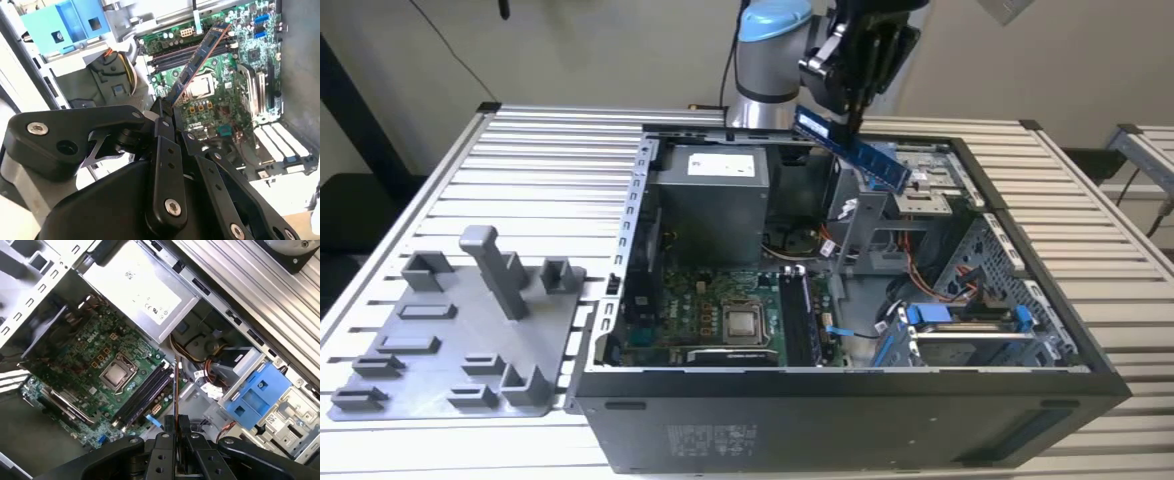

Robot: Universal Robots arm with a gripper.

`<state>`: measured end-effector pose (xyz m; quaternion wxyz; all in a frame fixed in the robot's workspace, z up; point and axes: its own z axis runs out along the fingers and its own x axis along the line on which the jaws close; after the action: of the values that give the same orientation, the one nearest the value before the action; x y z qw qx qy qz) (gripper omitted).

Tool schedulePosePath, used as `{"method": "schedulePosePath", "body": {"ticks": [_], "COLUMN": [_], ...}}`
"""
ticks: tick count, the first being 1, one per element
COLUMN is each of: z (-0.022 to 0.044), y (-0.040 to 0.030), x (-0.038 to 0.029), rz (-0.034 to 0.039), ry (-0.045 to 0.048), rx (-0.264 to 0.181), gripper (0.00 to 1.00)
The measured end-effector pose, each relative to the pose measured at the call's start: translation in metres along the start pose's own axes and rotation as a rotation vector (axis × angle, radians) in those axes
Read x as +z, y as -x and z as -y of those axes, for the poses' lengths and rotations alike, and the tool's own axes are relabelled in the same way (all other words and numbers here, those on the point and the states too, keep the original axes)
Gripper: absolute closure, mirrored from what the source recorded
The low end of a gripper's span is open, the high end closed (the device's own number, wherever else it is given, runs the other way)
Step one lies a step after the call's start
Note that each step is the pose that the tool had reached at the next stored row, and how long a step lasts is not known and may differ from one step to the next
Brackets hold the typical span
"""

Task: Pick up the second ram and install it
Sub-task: 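Insert the second ram into the second slot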

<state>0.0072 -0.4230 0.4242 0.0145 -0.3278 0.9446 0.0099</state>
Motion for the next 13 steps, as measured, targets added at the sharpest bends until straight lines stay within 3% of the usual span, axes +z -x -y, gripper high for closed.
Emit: {"method": "schedulePosePath", "body": {"ticks": [13], "z": [0.0], "y": [0.0], "x": [0.0014], "rz": [0.0021], "ry": [-0.0076], "rx": [0.224], "gripper": [0.86]}}
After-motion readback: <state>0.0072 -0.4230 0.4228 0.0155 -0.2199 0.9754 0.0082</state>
